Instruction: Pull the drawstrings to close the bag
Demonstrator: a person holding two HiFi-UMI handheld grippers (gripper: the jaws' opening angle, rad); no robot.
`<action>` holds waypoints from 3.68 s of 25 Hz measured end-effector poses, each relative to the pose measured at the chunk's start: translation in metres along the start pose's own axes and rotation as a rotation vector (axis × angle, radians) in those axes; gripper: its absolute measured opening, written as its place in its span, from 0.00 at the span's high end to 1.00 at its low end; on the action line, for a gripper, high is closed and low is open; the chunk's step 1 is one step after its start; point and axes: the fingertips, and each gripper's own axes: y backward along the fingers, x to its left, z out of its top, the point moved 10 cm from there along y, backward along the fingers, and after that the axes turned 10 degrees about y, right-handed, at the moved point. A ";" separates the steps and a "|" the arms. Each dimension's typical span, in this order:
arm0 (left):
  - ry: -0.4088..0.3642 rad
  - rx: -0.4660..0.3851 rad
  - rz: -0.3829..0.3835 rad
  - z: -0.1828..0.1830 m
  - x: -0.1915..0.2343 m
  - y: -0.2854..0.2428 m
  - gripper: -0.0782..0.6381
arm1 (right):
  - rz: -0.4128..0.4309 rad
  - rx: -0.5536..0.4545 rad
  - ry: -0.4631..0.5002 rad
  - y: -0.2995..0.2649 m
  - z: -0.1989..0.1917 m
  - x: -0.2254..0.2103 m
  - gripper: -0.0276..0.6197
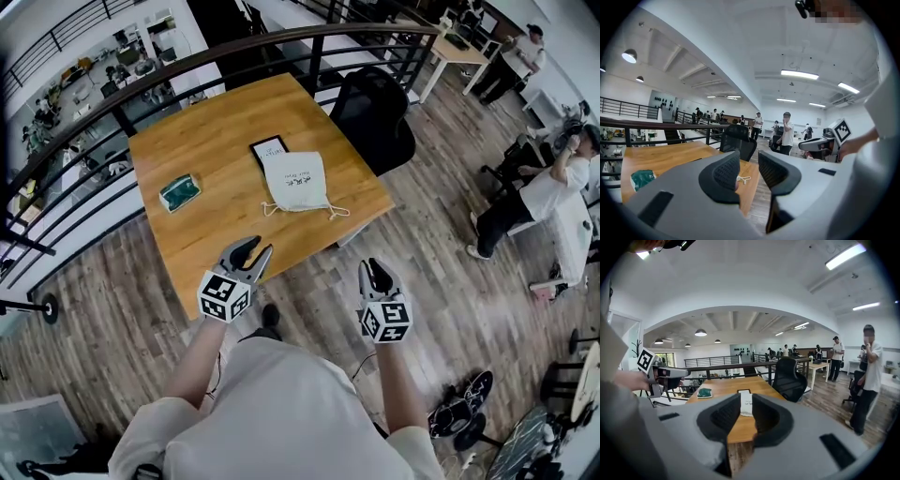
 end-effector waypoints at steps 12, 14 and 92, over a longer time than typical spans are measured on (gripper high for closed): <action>-0.003 0.052 -0.055 0.022 0.084 -0.050 0.73 | -0.053 0.047 0.004 -0.081 0.019 0.001 0.86; 0.004 0.065 -0.053 0.019 0.089 -0.055 0.73 | -0.053 0.066 0.003 -0.086 0.016 -0.001 0.86; 0.149 0.516 0.486 -0.144 0.216 -0.264 0.90 | 0.654 0.637 0.528 -0.440 -0.133 -0.117 0.92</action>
